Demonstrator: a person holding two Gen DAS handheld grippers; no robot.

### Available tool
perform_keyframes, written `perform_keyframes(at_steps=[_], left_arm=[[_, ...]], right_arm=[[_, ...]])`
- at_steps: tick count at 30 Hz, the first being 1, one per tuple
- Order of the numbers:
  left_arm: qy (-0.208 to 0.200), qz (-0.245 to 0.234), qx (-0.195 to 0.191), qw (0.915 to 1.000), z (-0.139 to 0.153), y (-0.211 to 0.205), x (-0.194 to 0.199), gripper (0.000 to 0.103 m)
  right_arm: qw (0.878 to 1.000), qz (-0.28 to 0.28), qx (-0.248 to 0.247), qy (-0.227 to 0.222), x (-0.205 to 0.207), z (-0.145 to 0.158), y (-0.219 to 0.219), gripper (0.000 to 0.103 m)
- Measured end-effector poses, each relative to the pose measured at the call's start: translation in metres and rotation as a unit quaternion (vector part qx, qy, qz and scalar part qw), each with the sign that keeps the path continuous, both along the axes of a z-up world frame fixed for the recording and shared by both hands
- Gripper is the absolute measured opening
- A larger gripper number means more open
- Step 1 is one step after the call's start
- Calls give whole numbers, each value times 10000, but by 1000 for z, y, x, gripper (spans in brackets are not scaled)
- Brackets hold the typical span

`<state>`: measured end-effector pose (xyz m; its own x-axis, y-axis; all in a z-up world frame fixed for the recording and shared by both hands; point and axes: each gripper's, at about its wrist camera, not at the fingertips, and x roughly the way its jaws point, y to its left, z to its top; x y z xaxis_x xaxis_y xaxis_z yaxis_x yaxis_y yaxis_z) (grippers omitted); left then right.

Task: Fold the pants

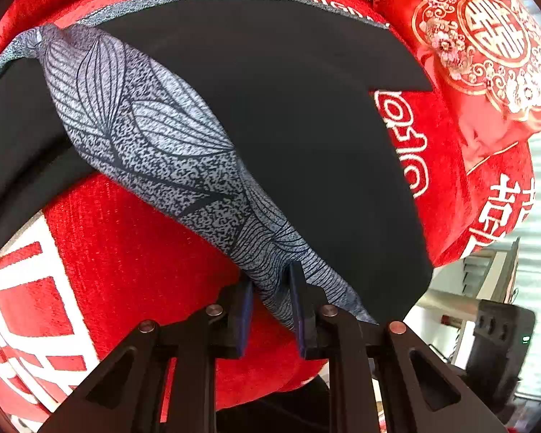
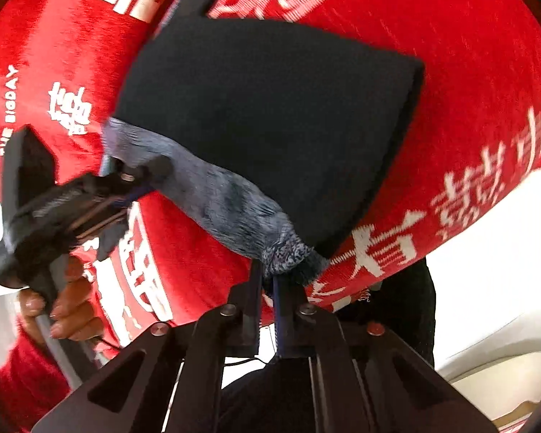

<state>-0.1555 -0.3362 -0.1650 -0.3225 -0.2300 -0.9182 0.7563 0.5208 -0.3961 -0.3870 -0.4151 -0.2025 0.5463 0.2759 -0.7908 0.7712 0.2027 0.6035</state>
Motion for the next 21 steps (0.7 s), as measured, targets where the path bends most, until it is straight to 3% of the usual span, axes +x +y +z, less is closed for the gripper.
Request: perform_keyframes(at_steps=[2,8,15,21], left_arm=[[-11,-19,-67,10000,10,-4,0,16],[-99,77,-374,9992,50,-32,14,16],[-198,232,-657,9974,77,-76,45,16],[-894,449,-844,9914,95,-129,77,16]], right_arm=[[9998,105,-54,-148,4,16,-12,3],[9971,308,-352,-596,27,64,-62,3],[9942,133,-376,-997,47,99,-138,3],[9876,440,-1145,-984,83,131,-231,3]])
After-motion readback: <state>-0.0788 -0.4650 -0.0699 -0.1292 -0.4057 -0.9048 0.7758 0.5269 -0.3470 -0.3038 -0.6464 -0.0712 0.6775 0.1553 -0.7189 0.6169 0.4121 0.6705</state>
